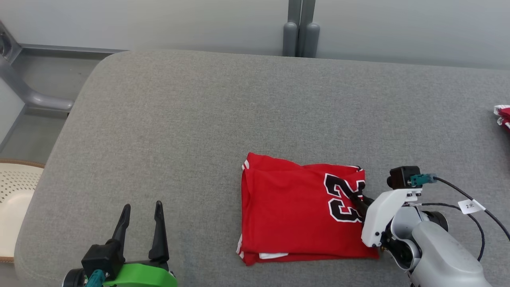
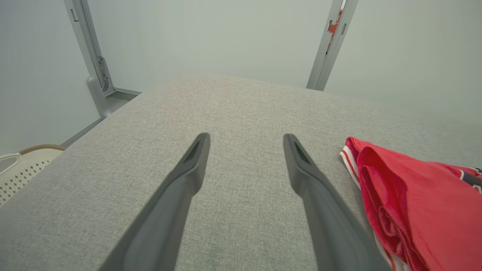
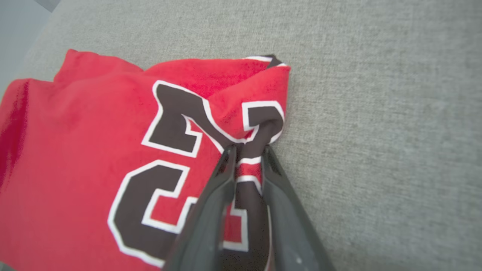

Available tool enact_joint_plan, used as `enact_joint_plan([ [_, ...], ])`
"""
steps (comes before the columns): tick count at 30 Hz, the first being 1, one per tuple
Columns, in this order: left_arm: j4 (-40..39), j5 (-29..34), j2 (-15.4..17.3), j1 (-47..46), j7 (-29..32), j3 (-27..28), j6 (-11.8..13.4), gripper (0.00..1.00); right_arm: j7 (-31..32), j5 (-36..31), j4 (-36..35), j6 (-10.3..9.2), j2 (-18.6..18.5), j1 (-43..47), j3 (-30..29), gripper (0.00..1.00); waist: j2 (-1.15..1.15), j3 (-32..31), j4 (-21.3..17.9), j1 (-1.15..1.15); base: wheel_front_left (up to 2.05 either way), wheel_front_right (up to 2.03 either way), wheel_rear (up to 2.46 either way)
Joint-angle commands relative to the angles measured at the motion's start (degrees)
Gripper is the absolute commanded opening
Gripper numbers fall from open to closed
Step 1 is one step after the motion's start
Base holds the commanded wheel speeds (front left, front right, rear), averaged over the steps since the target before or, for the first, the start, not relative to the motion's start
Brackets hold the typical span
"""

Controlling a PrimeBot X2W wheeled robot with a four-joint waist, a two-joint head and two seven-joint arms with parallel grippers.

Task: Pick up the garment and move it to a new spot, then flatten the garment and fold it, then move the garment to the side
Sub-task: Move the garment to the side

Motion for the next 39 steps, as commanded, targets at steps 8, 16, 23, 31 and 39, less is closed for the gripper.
enact_joint_plan([
  [8,-0.81,1.47,-0.16,-0.77,-0.16,0.99,-0.73,1.0,-4.64,-1.16,-0.46,-0.03,-3.82,-3.58,-0.36,0.0,0.0,0.93,-5.9,0.0,0.0,0.0,0.0],
  [16,-1.49,3.0,0.07,-2.1,-0.16,0.96,-1.23,1.0,-6.24,-2.4,-1.25,-0.03,-7.69,-5.99,-3.56,0.0,0.0,2.93,-15.37,0.0,0.0,0.0,0.0],
  [23,-1.88,4.46,0.91,-4.35,-0.16,0.6,-1.68,1.0,-6.82,-3.49,-2.96,-0.03,-9.36,-7.15,-6.86,0.0,0.0,6.0,-23.91,0.0,0.0,0.0,0.0],
  [31,-1.15,5.56,1.53,-6.93,-0.16,-0.6,-1.98,1.0,-7.33,-4.86,-4.67,-0.03,-9.05,-8.02,-9.73,0.0,0.0,8.28,-28.39,0.0,0.0,0.0,0.0],
  [39,-0.55,5.46,1.64,-7.82,-0.16,-0.79,-1.94,1.0,-7.08,-7.16,-5.47,-0.01,-8.17,-10.84,-10.95,0.0,0.0,8.59,-27.02,0.0,0.0,0.0,0.0],
])
